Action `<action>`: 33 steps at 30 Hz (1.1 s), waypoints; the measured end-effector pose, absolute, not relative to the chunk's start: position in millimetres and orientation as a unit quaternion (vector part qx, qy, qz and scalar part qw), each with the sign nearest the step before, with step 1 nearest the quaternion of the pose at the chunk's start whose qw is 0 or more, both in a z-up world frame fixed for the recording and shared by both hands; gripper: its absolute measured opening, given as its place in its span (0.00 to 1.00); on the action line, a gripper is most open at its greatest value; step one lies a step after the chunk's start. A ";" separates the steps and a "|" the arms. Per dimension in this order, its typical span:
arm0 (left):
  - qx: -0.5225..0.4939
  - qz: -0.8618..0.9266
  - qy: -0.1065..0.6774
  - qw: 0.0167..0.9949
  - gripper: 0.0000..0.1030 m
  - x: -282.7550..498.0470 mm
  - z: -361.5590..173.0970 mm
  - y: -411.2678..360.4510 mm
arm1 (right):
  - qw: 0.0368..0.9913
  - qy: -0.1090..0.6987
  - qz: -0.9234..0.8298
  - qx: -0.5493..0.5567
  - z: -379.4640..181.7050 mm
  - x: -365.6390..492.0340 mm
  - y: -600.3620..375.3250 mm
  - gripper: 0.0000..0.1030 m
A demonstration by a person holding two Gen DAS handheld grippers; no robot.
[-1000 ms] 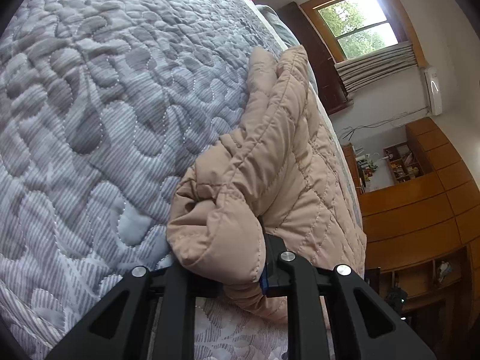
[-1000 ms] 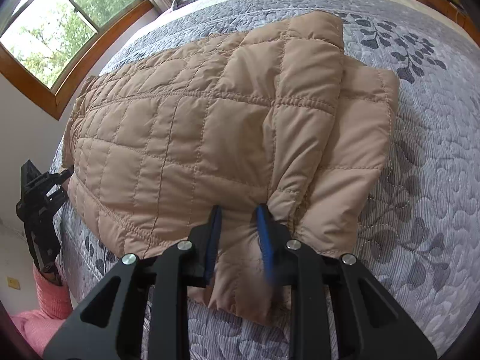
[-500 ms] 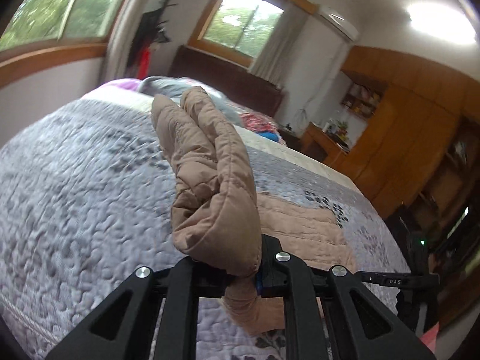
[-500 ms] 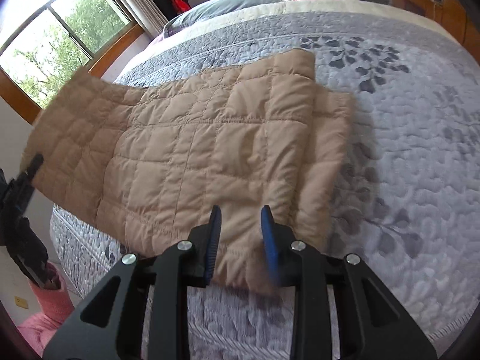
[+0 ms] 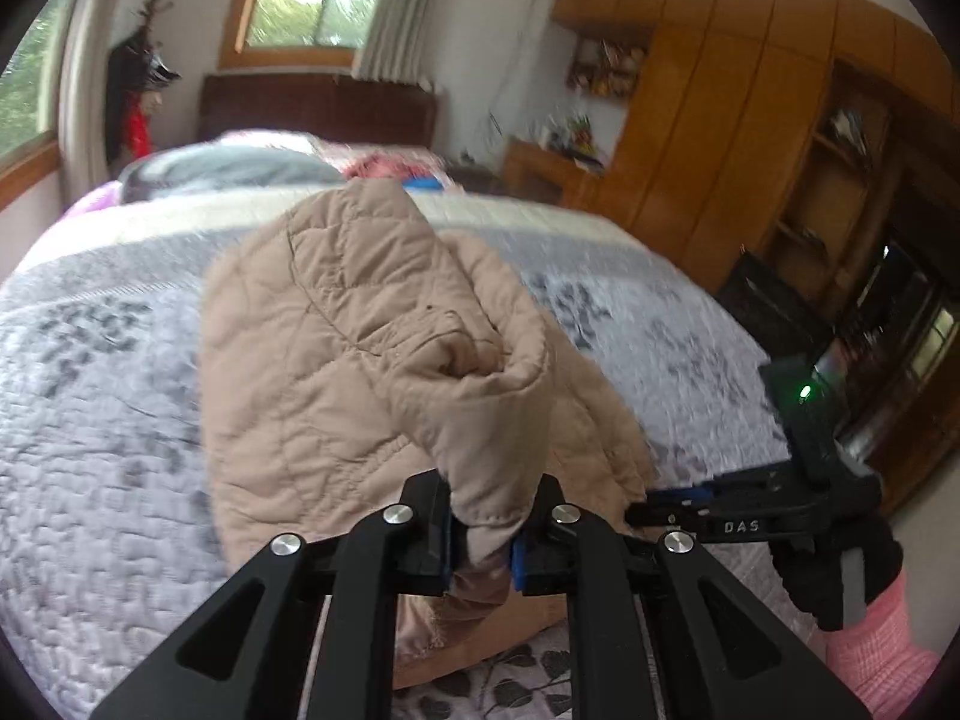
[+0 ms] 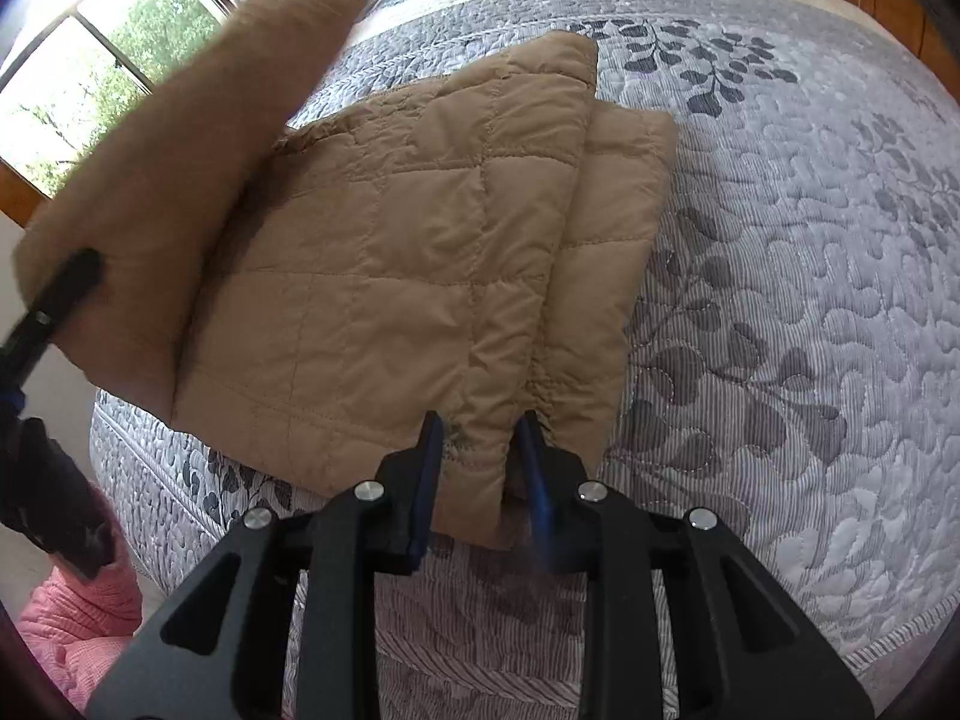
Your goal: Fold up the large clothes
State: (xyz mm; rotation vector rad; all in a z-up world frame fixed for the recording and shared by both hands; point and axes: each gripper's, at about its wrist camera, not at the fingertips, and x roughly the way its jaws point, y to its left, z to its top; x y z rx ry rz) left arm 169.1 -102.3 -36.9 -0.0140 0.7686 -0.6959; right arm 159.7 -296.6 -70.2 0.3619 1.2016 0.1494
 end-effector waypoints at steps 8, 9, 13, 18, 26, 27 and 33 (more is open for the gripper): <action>0.007 -0.349 0.445 0.824 0.13 190.0 -94.2 -130.7 | 0.803 0.565 0.072 0.173 -74.0 161.8 -298.0 0.25; 0.006 -0.351 0.450 0.822 0.13 191.1 -99.8 -129.3 | 0.803 0.566 0.072 0.172 -74.6 162.2 -297.6 0.25; 0.011 -0.349 0.446 0.824 0.13 188.9 -113.2 -127.4 | 0.802 0.568 0.070 0.171 -77.2 164.3 -297.2 0.25; -0.009 -0.355 0.445 0.822 0.16 188.3 -104.1 -122.6 | 0.798 0.573 0.067 0.174 -73.9 168.7 -295.3 0.27; -0.072 -0.404 0.449 0.794 0.34 170.2 -54.2 -80.6 | 0.826 0.541 0.047 0.151 -32.4 171.9 -303.8 0.39; -0.083 -0.409 0.443 0.793 0.34 169.4 -45.6 -71.1 | 0.828 0.536 0.053 0.155 -25.2 175.7 -303.0 0.39; -0.065 -0.276 0.422 0.861 0.35 197.7 -24.3 -29.7 | 0.816 0.536 0.094 0.196 -2.8 211.0 -295.5 0.60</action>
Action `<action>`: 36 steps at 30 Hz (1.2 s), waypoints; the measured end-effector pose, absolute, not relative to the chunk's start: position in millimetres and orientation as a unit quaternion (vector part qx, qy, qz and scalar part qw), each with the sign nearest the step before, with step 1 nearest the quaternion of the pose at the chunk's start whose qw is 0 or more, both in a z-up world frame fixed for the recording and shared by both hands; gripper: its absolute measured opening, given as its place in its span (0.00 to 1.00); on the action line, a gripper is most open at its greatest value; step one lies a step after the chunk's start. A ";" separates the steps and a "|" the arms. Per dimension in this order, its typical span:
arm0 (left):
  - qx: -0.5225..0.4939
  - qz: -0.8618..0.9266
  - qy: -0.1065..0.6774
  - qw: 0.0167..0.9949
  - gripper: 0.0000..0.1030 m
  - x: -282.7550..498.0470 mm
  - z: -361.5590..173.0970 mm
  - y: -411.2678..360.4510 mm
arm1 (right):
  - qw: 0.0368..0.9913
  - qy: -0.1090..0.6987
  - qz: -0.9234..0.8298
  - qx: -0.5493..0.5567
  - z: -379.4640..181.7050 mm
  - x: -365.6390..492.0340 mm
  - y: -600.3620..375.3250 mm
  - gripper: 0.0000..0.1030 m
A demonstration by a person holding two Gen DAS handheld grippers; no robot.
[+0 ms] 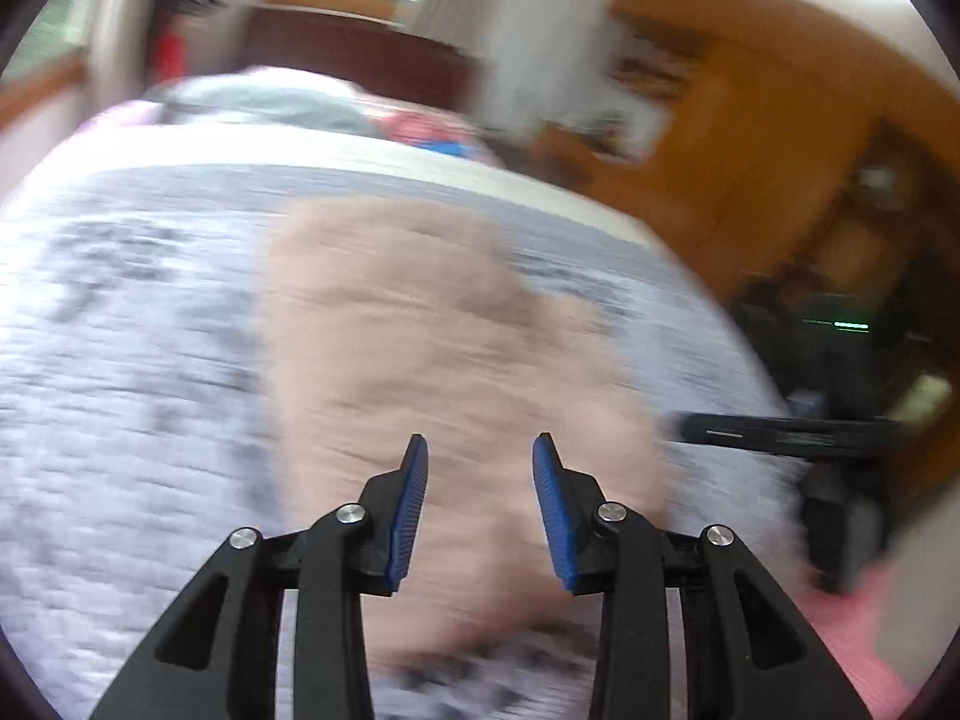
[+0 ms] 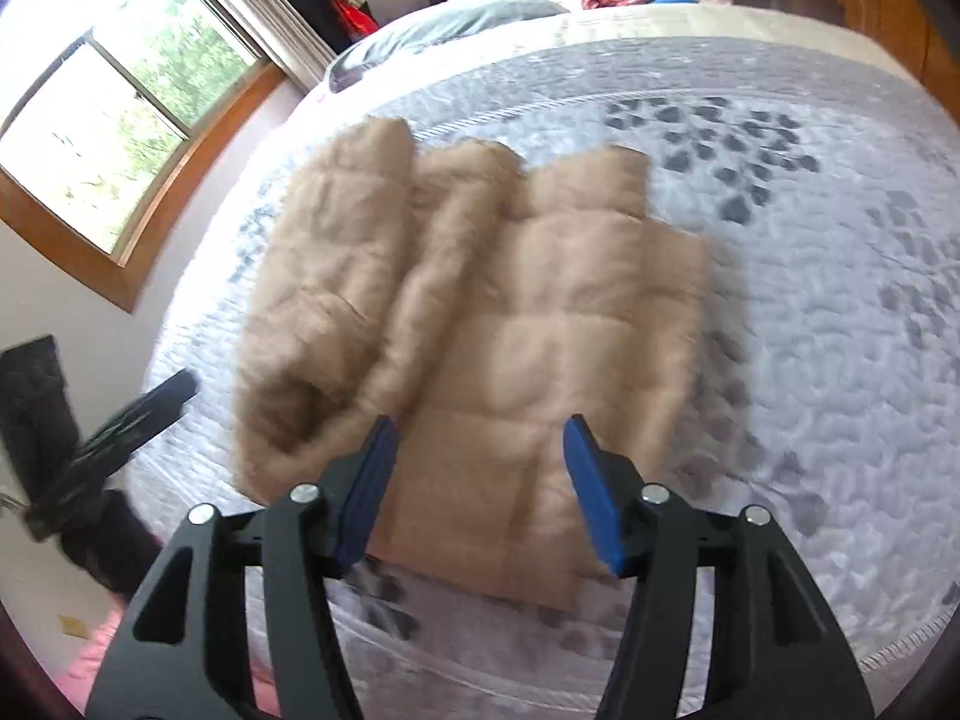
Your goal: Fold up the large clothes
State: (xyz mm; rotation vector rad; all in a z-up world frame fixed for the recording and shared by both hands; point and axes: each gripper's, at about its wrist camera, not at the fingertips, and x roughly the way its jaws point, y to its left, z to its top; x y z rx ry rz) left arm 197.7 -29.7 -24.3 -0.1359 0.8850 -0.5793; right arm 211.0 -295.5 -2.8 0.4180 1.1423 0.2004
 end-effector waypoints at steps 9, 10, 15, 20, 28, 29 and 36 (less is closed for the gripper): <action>-0.003 -0.180 0.474 0.862 0.35 247.0 -57.7 -37.3 | 0.793 0.568 0.119 0.189 1.6 253.9 -250.0 0.72; -0.001 -0.182 0.477 0.860 0.35 249.8 -62.4 -39.7 | 0.788 0.573 0.121 0.187 -0.6 258.5 -245.4 0.74; 0.000 -0.191 0.472 0.861 0.35 252.1 -71.8 -40.1 | 0.762 0.612 0.103 0.186 -20.3 276.8 -231.0 0.74; -0.004 -0.200 0.466 0.862 0.35 251.5 -74.2 -39.3 | 0.756 0.628 0.092 0.158 -34.7 290.1 -216.4 0.71; -0.050 -0.209 0.467 0.858 0.36 254.8 -68.6 -19.2 | 0.789 0.592 0.125 0.107 -13.6 288.2 -192.1 0.21; -0.057 -0.204 0.462 0.861 0.35 254.6 -65.3 -14.9 | 0.795 0.582 0.134 0.108 -5.2 285.6 -193.4 0.20; -0.067 -0.210 0.426 0.877 0.35 245.2 -36.4 -8.9 | 0.843 0.506 0.142 0.113 57.6 254.4 -230.3 0.18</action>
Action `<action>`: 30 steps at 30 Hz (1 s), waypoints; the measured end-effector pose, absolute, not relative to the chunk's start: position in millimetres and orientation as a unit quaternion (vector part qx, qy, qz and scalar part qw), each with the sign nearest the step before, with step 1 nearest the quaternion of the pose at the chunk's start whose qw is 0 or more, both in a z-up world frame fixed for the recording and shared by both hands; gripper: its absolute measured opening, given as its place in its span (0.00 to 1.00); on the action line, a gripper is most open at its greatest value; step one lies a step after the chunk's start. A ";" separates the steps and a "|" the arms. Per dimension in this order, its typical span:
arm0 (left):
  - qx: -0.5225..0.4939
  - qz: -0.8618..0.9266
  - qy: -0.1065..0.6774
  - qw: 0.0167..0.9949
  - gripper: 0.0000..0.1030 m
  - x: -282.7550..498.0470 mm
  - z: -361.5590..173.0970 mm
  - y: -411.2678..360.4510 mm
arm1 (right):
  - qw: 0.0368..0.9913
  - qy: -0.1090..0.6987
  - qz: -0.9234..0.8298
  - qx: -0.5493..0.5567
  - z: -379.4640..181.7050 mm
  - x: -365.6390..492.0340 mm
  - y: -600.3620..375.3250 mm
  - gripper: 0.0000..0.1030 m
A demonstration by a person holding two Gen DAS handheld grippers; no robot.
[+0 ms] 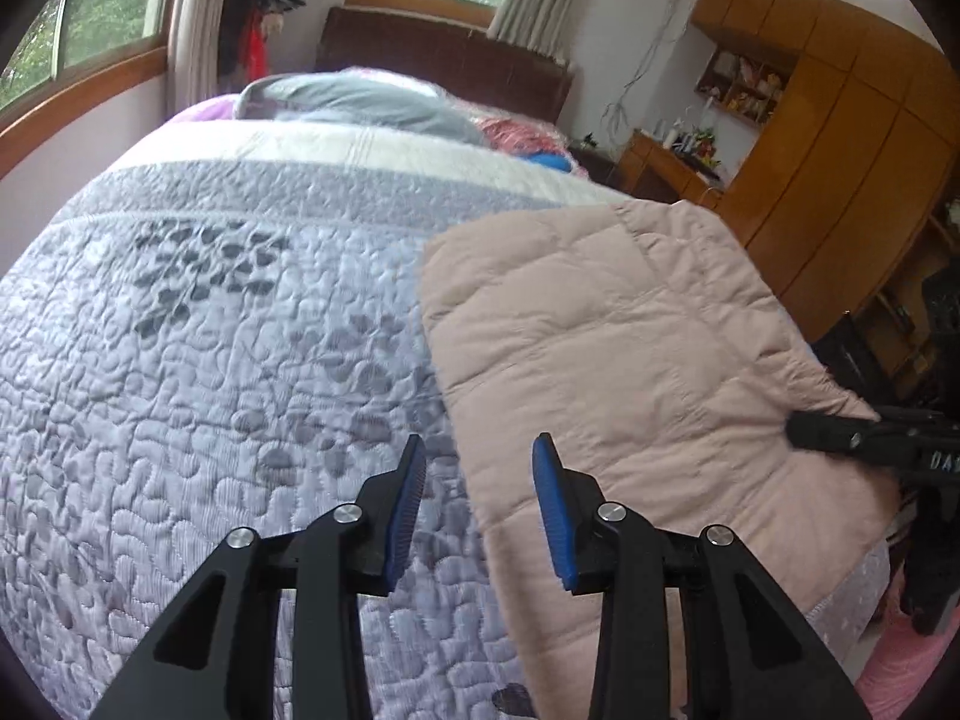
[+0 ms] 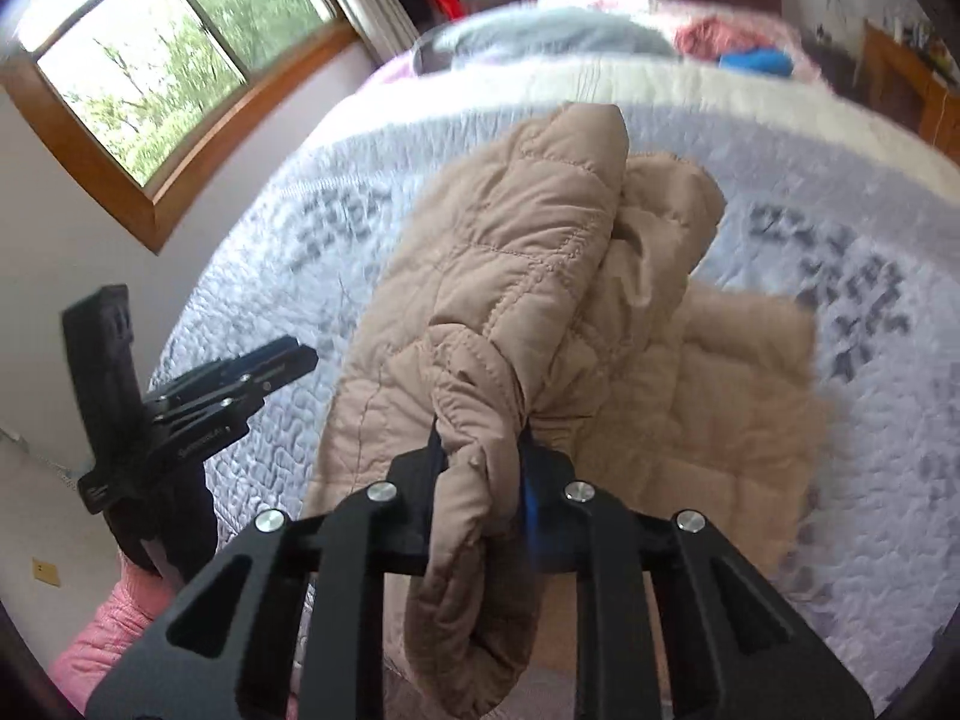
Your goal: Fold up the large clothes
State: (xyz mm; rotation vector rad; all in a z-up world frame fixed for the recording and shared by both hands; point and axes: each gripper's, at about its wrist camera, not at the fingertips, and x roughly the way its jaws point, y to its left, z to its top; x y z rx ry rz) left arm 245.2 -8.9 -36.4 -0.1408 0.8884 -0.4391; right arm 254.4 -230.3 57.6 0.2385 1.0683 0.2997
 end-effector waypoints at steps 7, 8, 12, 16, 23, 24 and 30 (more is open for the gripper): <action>-0.024 -0.258 0.416 0.872 0.35 232.6 -30.0 -56.1 | 0.854 0.491 0.106 0.139 55.2 227.4 -281.4 0.18; -0.019 -0.261 0.417 0.871 0.35 231.1 -31.2 -62.4 | 0.852 0.493 0.102 0.144 48.1 223.7 -285.8 0.18; 0.012 -0.275 0.431 0.860 0.35 227.4 -43.9 -94.1 | 0.840 0.505 0.094 0.175 17.9 217.0 -309.4 0.19; 0.045 -0.273 0.441 0.854 0.35 225.7 -62.1 -113.7 | 0.830 0.515 0.093 0.193 -16.5 211.2 -320.6 0.20; 0.043 -0.281 0.464 0.839 0.41 232.4 -87.2 -113.7 | 0.818 0.510 0.115 0.239 -62.8 202.7 -332.4 0.22; 0.042 -0.282 0.465 0.839 0.42 232.7 -89.9 -113.7 | 0.820 0.506 0.115 0.242 -68.2 201.1 -331.9 0.23; 0.064 -0.267 0.451 0.849 0.42 225.6 -94.3 -123.8 | 0.826 0.493 0.113 0.251 -75.2 196.3 -330.2 0.25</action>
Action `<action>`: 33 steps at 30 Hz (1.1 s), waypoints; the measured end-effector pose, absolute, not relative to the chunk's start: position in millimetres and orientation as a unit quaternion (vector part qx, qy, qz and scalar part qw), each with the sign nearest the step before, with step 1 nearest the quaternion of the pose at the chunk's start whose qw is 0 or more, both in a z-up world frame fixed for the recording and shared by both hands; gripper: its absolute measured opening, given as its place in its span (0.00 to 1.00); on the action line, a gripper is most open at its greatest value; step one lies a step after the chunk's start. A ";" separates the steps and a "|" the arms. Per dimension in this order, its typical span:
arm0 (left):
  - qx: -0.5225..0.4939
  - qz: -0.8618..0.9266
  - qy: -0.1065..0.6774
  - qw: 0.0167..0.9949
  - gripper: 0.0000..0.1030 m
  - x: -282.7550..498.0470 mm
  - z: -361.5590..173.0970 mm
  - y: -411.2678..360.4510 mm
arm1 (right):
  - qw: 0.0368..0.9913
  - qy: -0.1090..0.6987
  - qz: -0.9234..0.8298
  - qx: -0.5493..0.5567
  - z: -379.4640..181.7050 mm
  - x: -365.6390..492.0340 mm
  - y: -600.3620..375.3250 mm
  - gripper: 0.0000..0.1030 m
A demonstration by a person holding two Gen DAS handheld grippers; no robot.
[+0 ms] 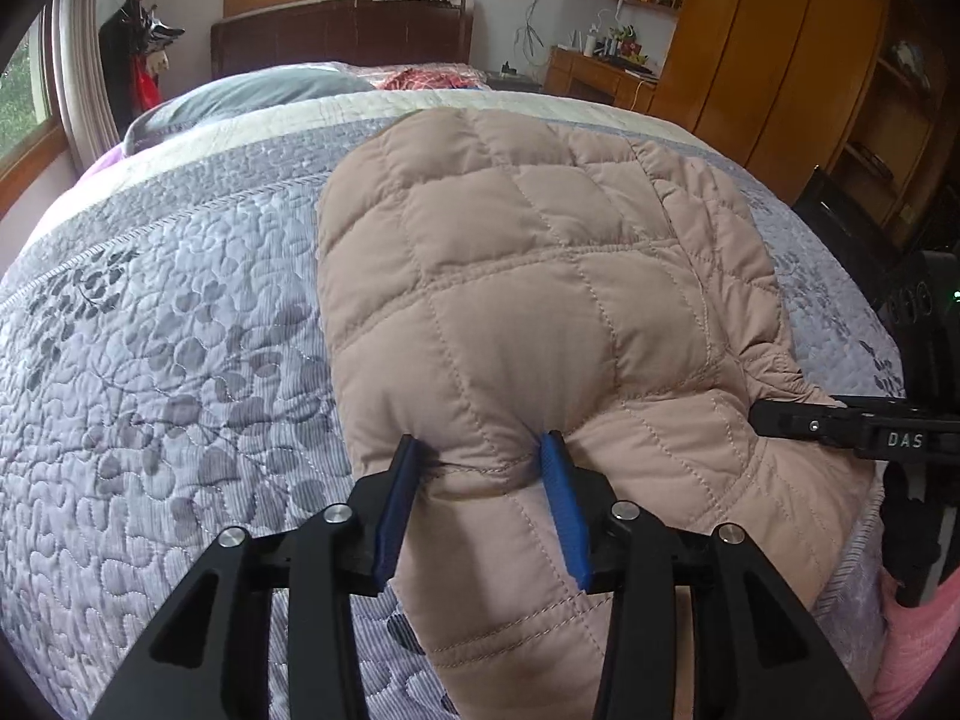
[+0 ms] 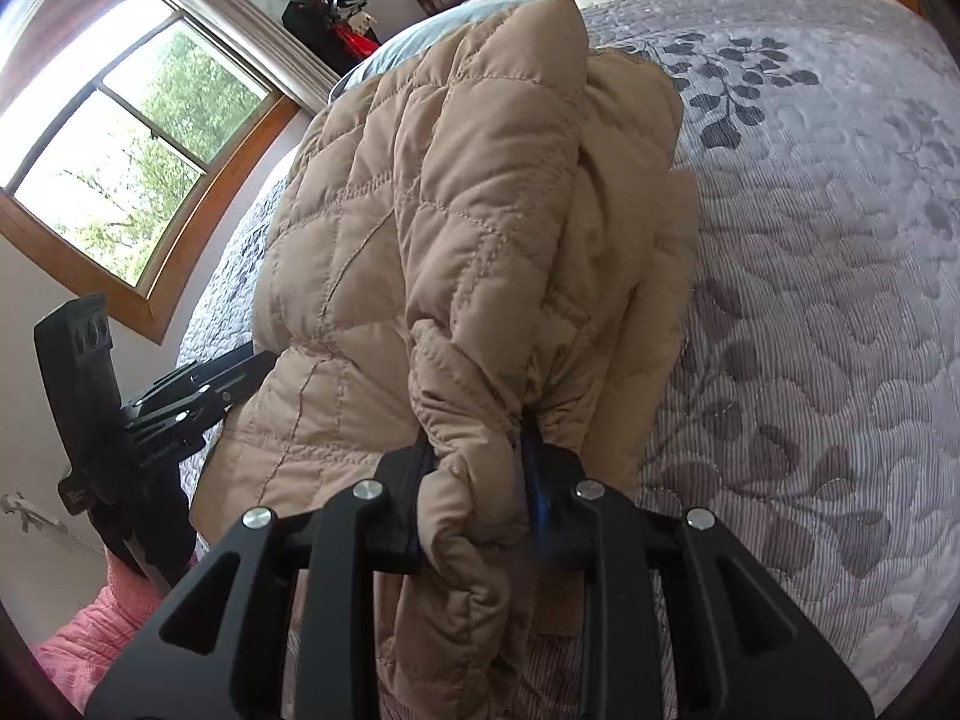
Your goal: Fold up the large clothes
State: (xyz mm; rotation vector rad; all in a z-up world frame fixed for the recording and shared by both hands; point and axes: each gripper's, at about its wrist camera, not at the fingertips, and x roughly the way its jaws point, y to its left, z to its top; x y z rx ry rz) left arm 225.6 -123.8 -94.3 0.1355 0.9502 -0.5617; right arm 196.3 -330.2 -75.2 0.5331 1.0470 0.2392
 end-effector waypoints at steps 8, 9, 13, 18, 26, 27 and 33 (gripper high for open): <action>0.033 -0.258 0.438 0.860 0.40 213.6 -56.0 -99.8 | 0.880 0.453 0.050 0.136 -6.9 164.1 -319.2 0.42; 0.030 -0.262 0.431 0.863 0.40 206.8 -48.8 -97.7 | 0.887 0.443 0.049 0.118 4.6 157.9 -313.1 0.40; 0.034 -0.280 0.405 0.870 0.40 178.0 -32.8 -103.2 | 0.891 0.442 0.075 0.074 15.4 149.3 -293.3 0.29; 0.057 -0.291 0.399 0.868 0.40 154.9 -37.2 -116.8 | 0.882 0.458 0.092 0.061 2.2 144.4 -284.4 0.21; 0.069 -0.282 0.433 0.853 0.41 152.3 -72.5 -118.9 | 0.860 0.494 0.089 0.095 -37.3 135.7 -295.4 0.17; 0.069 -0.282 0.434 0.853 0.41 151.3 -75.7 -118.6 | 0.855 0.502 0.089 0.102 -47.4 135.6 -295.8 0.16; 0.084 -0.283 0.432 0.852 0.42 147.2 -98.0 -123.0 | 0.849 0.505 0.088 0.131 -76.6 131.9 -298.4 0.16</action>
